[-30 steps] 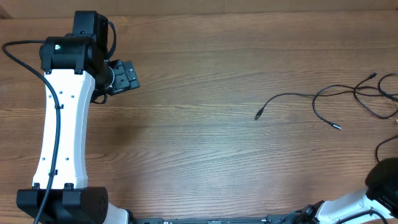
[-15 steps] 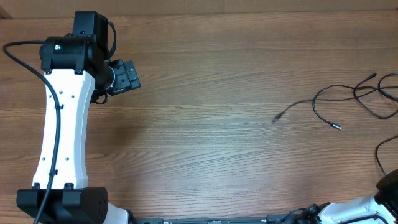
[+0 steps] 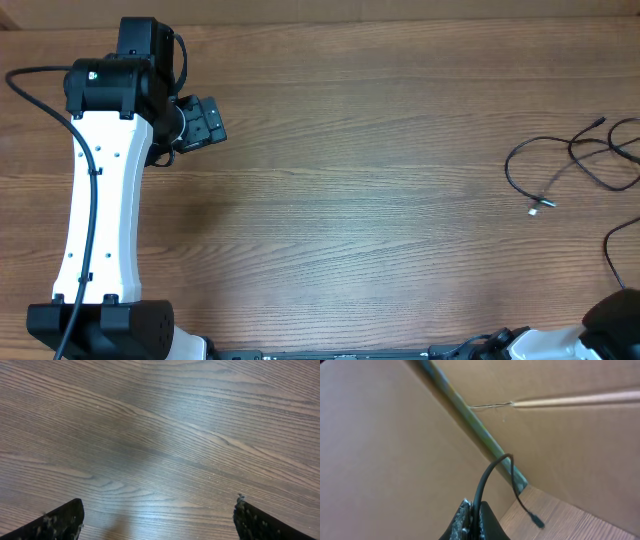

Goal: Untangle cables
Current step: 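Drag the held black cable to the right table edge with the right gripper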

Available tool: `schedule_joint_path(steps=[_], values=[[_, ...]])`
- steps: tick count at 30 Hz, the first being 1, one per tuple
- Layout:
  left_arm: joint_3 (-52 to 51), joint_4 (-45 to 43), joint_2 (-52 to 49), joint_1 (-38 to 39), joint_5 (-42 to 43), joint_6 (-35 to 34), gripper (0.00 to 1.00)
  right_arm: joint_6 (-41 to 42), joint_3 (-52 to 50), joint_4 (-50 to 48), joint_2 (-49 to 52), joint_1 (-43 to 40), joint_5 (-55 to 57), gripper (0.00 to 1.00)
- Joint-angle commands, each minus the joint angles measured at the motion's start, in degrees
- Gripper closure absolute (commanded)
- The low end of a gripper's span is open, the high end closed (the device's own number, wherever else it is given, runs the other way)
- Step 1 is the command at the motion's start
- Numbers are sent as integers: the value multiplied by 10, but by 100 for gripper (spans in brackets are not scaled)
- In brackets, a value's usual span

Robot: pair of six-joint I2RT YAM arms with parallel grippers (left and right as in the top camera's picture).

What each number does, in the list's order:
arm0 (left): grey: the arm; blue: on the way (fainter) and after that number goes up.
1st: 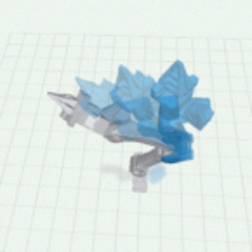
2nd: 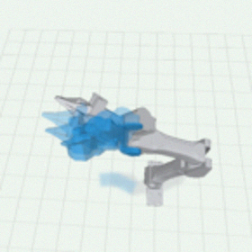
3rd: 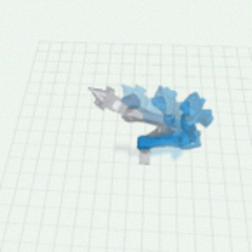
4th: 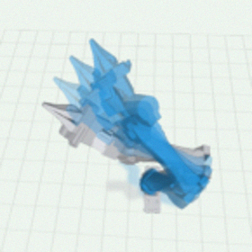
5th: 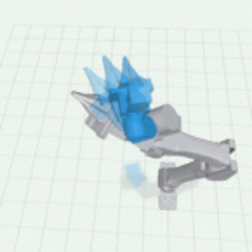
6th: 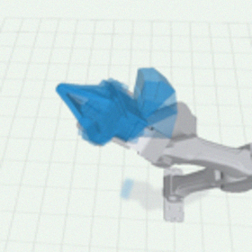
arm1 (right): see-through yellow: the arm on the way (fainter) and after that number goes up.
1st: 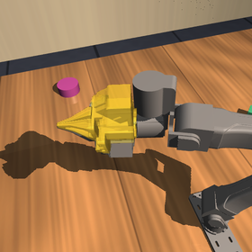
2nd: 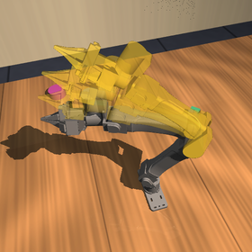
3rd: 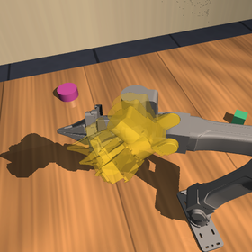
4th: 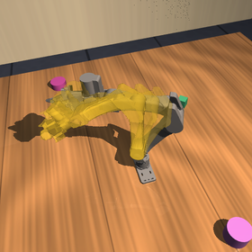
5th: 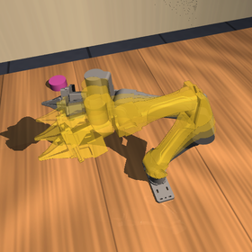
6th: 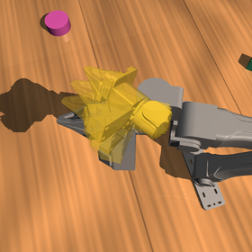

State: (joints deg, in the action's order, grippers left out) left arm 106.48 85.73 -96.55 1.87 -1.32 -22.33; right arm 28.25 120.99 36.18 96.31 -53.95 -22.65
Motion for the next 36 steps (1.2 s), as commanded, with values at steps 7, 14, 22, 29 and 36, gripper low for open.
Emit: schedule_joint_path(steps=[7, 14, 22, 29, 36], values=[[1, 0, -1, 1, 10, -4, 5, -199, 15, 158, -9, 79, 59, 96], [1, -1, -1, 1, 10, -4, 5, -258, 12, 335, 15, 159, 130, 96], [0, 0, -1, 1, 9, -3, 4, -257, -39, 466, 83, 183, 154, 96], [1, 1, -1, 1, 9, -3, 4, -207, -97, 413, 114, 165, 221, 96], [1, 5, -1, 1, 9, -4, 4, -206, -96, 395, 114, 161, 161, 60]])
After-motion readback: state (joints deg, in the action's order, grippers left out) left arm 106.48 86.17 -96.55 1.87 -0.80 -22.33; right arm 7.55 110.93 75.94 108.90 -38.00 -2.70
